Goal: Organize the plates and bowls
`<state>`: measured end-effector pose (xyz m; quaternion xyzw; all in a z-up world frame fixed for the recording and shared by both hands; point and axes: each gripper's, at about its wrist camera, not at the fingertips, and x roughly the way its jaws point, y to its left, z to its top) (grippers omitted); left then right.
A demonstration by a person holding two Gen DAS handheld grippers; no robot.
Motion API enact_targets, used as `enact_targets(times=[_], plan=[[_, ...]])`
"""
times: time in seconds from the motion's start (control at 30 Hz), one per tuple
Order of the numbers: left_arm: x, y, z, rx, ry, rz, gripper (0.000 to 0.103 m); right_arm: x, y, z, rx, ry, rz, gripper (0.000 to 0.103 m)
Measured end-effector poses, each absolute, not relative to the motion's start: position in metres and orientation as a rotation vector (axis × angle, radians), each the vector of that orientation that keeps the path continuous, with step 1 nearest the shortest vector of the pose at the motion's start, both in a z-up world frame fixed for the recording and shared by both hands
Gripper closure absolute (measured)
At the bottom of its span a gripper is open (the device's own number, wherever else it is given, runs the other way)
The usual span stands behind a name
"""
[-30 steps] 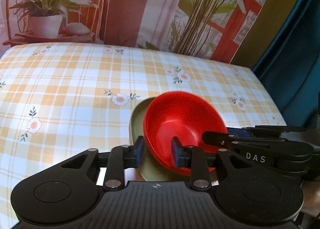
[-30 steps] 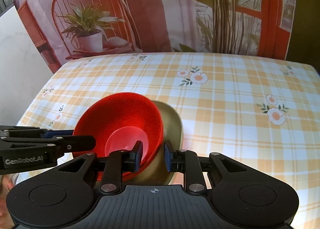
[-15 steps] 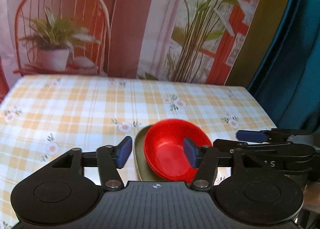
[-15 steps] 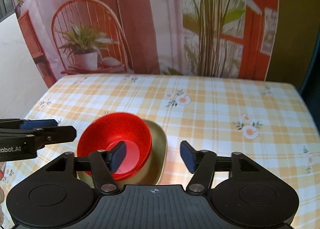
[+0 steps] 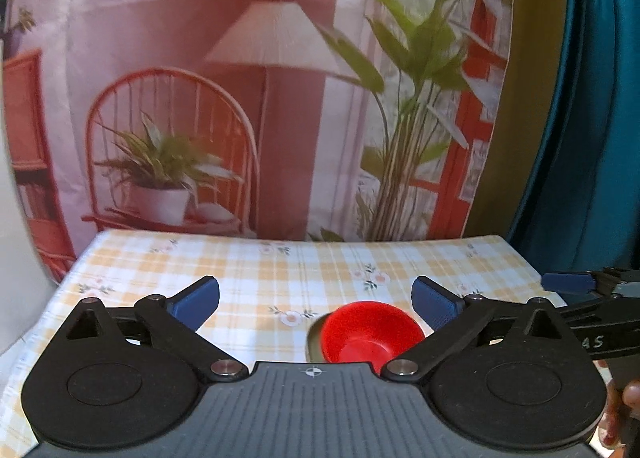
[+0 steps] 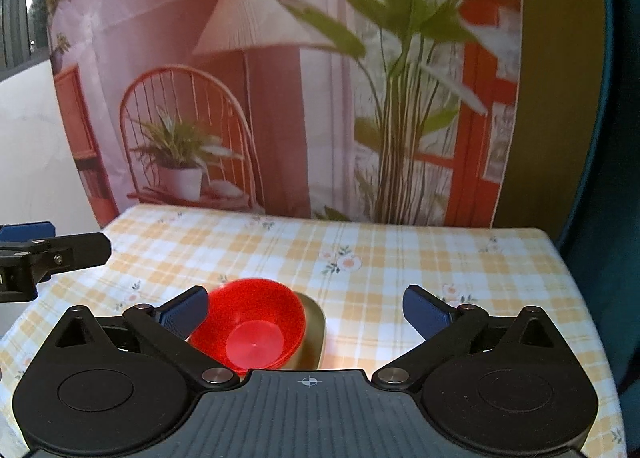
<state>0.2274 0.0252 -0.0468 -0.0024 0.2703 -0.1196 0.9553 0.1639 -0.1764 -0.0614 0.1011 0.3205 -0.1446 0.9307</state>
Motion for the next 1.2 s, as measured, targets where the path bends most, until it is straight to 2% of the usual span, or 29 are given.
enact_targets(times=[0.7, 1.2], plan=[[0.144, 0.035, -0.003, 0.062, 0.391, -0.128, 0.000, 0.098, -0.135, -0.007, 0.170, 0.495, -0.328, 0.000], [0.133, 0.039, 0.009, 0.030, 0.368, -0.106, 0.000, 0.086, -0.131, 0.006, 0.156, 0.467, -0.332, 0.000]])
